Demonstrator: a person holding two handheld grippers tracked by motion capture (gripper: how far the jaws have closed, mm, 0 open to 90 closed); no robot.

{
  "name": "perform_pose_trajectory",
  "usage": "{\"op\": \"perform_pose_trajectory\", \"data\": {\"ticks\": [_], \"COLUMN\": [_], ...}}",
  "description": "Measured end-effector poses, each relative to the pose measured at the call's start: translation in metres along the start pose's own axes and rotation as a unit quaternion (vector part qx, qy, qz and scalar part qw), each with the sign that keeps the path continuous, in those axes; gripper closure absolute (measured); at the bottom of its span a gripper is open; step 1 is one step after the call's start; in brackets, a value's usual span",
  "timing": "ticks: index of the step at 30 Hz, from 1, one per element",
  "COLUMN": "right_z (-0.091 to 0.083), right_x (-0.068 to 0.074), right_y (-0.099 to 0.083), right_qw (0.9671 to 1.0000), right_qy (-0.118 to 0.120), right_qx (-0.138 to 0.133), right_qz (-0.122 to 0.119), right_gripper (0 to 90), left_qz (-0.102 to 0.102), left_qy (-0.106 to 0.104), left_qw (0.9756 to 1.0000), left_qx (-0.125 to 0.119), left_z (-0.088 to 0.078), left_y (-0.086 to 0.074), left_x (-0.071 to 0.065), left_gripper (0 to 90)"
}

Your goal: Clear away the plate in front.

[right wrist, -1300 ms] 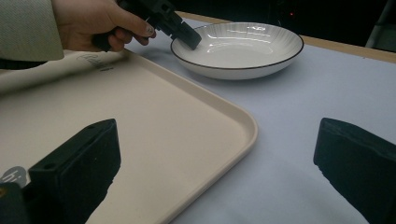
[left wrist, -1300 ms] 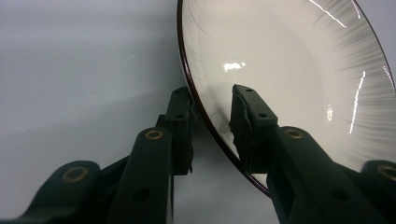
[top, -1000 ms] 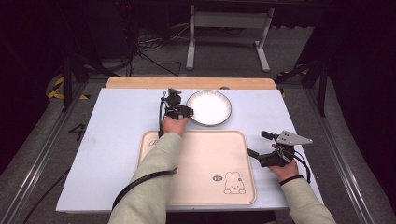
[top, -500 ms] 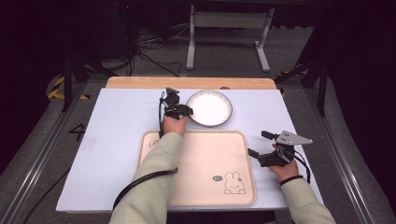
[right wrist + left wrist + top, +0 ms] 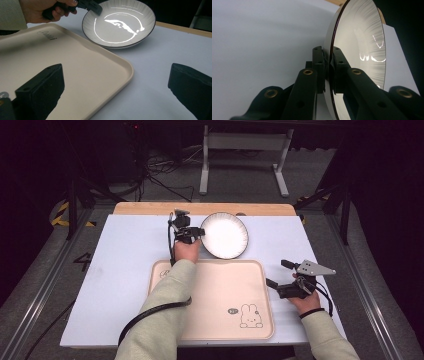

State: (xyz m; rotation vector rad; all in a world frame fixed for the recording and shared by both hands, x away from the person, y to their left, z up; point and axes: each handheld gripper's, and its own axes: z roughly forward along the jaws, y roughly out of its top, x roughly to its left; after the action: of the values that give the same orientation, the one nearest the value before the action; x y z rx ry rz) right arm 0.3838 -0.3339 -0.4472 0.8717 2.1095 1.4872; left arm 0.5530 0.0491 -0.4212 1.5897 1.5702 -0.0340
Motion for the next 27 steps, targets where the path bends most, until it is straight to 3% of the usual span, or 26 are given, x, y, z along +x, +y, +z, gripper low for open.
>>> {"op": "perform_pose_trajectory", "data": {"ticks": [5, 9, 19, 27], "right_z": [0.0, 0.0, -0.001, -0.001], "right_x": [0.0, -0.001, -0.002, -0.002], "right_y": [0.0, 0.0, 0.0, 0.0], "right_qw": [1.0, 1.0, 1.0, 0.9999], "right_qy": [0.0, 0.0, -0.001, -0.001], "right_qx": [0.001, 0.001, -0.001, 0.0], "right_qz": [0.001, 0.002, 0.007, 0.011], "right_gripper": [1.0, 1.0, 0.9, 0.9], "left_qz": [0.004, 0.023, 0.044, 0.049], "left_qy": [-0.003, -0.005, -0.008, -0.018], "left_qw": [1.0, 0.9997, 0.9985, 0.9984], "left_qx": [-0.004, -0.009, -0.032, -0.023], "left_z": [-0.005, -0.012, -0.043, -0.061], "left_y": [0.0, 0.002, 0.011, 0.009], "left_x": [0.0, -0.006, -0.013, -0.009], "left_gripper": [83.7, 83.4, 83.4, 83.0]}}
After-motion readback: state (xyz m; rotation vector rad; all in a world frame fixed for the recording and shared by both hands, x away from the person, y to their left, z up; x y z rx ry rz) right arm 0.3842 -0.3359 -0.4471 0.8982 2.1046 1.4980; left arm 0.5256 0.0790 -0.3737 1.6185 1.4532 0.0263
